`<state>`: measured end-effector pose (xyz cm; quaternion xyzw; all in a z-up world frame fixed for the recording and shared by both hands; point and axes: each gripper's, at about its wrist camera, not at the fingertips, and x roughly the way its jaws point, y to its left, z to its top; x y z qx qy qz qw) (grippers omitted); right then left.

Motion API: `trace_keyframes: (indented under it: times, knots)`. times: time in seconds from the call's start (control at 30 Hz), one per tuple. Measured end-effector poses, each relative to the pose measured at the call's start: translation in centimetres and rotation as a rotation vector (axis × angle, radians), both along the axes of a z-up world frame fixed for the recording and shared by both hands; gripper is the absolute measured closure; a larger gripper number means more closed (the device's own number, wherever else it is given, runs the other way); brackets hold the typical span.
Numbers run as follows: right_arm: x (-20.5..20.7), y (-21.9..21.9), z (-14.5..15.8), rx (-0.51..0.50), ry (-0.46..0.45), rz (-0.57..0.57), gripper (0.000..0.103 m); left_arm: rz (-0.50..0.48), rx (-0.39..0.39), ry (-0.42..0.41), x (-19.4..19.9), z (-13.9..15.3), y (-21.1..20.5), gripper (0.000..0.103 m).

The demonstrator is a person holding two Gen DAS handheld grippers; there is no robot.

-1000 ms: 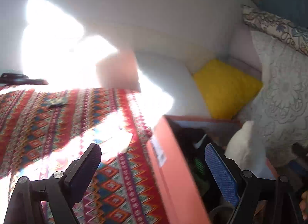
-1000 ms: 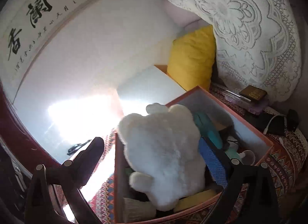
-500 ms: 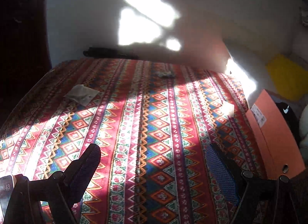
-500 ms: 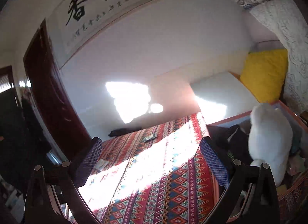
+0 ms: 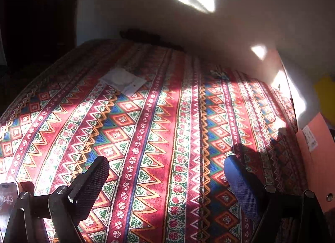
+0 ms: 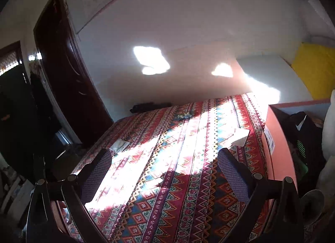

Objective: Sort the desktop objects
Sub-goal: 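Withdraw both open grippers from the box back over the bedspread, then grasp the clear bag with round pad with left gripper while right grasps dark snack packet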

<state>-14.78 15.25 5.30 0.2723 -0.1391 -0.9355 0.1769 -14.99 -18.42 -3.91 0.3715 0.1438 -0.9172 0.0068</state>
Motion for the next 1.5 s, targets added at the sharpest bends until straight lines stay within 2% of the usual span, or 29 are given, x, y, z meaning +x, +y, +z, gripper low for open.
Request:
trace_keyframes:
  times: [0.13,0.23,0.37,0.47,0.53,0.67,0.7,0.77,0.8,0.9,0.97,1.0,1.03,1.07,1.1,1.13,1.17,1.23,1.27,1.3,1.37,1.4,1.47,1.5]
  knots:
    - [-2.1,0.4,-2.4,-0.038,-0.085,-0.008,0.001,0.038,0.034,-0.041,-2.9,-2.4,-2.0,0.011]
    - [-3.0,0.4,-3.6,-0.028,-0.112,-0.008,0.001,0.065,0.074,-0.086,-5.6,-3.8,-3.5,0.011]
    - [-4.2,0.1,-4.8,-0.008,-0.135,0.000,0.001,0.103,0.132,-0.091,-10.0,-4.9,-5.6,0.011]
    - [-5.1,-0.3,-5.7,0.029,-0.145,0.000,0.001,0.141,0.168,-0.099,-14.0,-5.7,-7.5,0.011]
    - [-5.7,-0.6,-6.5,0.068,-0.147,0.001,0.001,0.171,0.160,-0.114,-16.7,-6.4,-8.6,0.011]
    - [-8.0,-2.0,-8.2,0.154,-0.144,0.003,0.001,0.233,0.187,-0.160,-21.6,-9.0,-10.4,0.011]
    - [-9.4,-2.6,-8.8,0.178,-0.150,0.005,0.001,0.241,0.201,-0.169,-22.7,-9.8,-10.6,0.010]
    - [-12.8,-3.8,-9.9,0.217,-0.160,0.008,0.001,0.255,0.189,-0.152,-24.5,-10.9,-10.4,0.000]
    - [-15.1,-4.3,-10.3,0.220,-0.156,0.003,0.001,0.266,0.132,-0.123,-25.2,-10.9,-9.8,0.001]
    - [-23.7,-5.9,-11.4,0.173,-0.149,-0.006,0.001,0.267,-0.037,-0.115,-27.3,-11.7,-7.9,0.003]
    - [-30.4,-6.8,-12.5,0.128,-0.184,-0.022,0.001,0.243,0.011,-0.071,-27.5,-11.4,-8.1,0.003]
    - [-33.8,-6.9,-13.4,0.087,-0.227,-0.031,0.001,0.238,0.059,-0.043,-27.5,-11.3,-8.8,0.006]
    - [-37.1,-6.8,-14.3,0.037,-0.281,-0.040,0.001,0.232,0.107,-0.014,-27.3,-11.2,-9.4,0.024]
    - [-40.1,-6.5,-15.5,-0.041,-0.338,-0.043,0.001,0.217,0.157,0.014,-27.1,-11.2,-10.0,0.036]
    - [-42.6,-5.9,-16.7,-0.137,-0.397,-0.046,0.001,0.198,0.215,0.039,-26.9,-11.3,-10.7,0.061]
    - [-44.5,-5.6,-17.8,-0.205,-0.451,-0.067,0.001,0.169,0.292,0.046,-26.9,-11.6,-11.4,0.095]
    - [-46.1,-5.3,-18.9,-0.260,-0.503,-0.095,0.000,0.153,0.339,0.037,-26.9,-11.9,-11.8,0.095]
    - [-47.8,-6.2,-18.8,-0.218,-0.457,-0.120,0.000,0.129,0.356,0.036,-27.0,-11.8,-11.4,0.095]
    - [-48.4,-7.5,-18.7,-0.132,-0.441,-0.118,0.000,0.094,0.351,0.034,-27.2,-11.5,-10.9,0.095]
    - [-49.0,-9.1,-18.7,-0.023,-0.433,-0.110,0.000,0.034,0.344,0.021,-27.6,-11.4,-10.0,0.095]
    - [-48.7,-13.4,-19.0,0.300,-0.402,-0.097,0.000,-0.046,0.304,-0.007,-28.6,-11.1,-8.1,0.082]
    - [-48.1,-15.1,-19.3,0.416,-0.359,-0.102,0.002,-0.065,0.267,-0.010,-28.8,-10.9,-7.4,0.071]
    - [-46.8,-15.7,-18.8,0.381,-0.305,-0.069,0.027,-0.110,0.239,0.006,-28.7,-10.3,-6.2,0.044]
    - [-46.1,-15.3,-18.7,0.326,-0.291,-0.051,0.051,-0.136,0.243,0.016,-28.7,-10.1,-5.8,0.024]
